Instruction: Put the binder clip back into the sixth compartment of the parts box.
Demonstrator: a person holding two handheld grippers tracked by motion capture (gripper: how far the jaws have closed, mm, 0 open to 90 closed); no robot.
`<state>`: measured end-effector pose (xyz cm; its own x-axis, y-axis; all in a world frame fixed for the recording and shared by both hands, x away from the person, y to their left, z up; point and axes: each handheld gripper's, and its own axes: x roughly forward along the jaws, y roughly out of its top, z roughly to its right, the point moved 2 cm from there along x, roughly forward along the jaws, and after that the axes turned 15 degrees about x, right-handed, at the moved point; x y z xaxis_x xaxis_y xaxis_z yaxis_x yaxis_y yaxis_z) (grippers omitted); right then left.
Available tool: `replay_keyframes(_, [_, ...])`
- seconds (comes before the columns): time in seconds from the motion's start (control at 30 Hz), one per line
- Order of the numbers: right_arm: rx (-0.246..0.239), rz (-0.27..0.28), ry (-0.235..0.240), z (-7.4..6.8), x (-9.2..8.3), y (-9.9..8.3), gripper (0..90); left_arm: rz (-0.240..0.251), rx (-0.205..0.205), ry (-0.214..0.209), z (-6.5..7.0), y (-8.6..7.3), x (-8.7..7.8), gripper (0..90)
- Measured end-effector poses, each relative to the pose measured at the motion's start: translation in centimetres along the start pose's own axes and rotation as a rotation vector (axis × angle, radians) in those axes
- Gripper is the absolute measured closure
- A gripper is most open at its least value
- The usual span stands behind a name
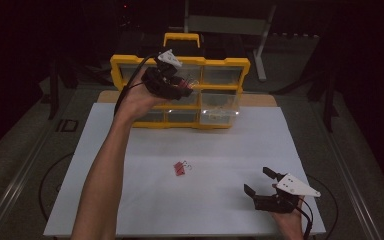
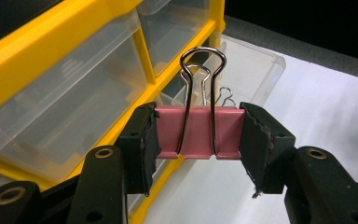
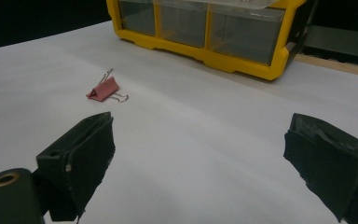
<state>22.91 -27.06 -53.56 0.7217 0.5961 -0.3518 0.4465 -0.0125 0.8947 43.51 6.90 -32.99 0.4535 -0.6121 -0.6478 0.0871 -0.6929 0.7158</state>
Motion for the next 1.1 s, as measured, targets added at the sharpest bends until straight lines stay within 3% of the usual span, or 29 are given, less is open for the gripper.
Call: replay_keyframes(1.1, [0.006, 0.005, 0.000, 0.0, -0.1, 0.1, 7.8, -0.002, 0.051, -0.031, 0.4, 3.8, 2.5, 50.1])
